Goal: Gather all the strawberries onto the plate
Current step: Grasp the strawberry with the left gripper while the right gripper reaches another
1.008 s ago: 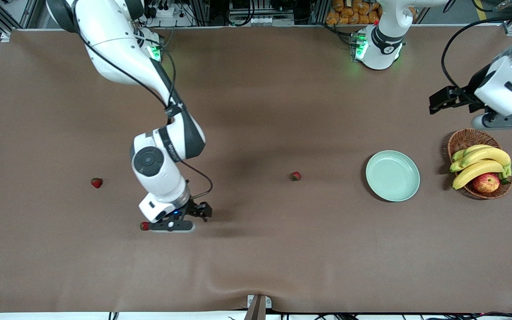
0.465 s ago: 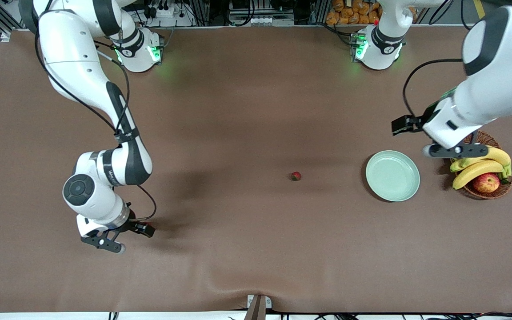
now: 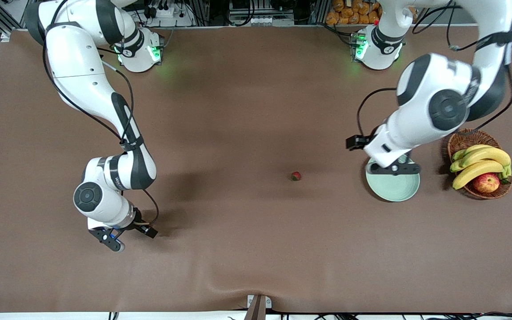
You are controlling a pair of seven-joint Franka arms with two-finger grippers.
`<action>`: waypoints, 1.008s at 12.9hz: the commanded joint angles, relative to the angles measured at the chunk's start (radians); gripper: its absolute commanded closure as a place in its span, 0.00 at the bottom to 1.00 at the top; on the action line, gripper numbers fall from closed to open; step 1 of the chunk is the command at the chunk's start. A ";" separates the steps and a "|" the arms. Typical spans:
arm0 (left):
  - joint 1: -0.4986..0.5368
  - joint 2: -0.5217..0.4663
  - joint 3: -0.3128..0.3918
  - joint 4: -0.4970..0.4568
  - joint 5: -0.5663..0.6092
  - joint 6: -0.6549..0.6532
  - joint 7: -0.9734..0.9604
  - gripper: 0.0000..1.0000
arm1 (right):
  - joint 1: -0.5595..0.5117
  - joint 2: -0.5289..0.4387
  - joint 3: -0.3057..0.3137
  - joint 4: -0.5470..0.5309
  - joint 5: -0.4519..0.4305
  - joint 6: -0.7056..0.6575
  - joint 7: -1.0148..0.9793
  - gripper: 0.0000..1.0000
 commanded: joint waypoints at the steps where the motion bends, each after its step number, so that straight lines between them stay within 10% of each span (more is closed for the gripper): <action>1: -0.063 0.092 -0.002 0.029 0.003 0.100 -0.033 0.00 | -0.029 -0.001 0.011 0.000 0.022 -0.005 0.011 0.00; 9: -0.226 0.400 0.002 0.264 0.145 0.223 -0.122 0.00 | -0.015 0.010 0.011 -0.019 0.066 -0.005 0.017 0.00; 13: -0.263 0.471 0.012 0.250 0.148 0.337 -0.166 0.00 | -0.015 0.010 0.011 -0.019 0.112 -0.004 0.017 0.34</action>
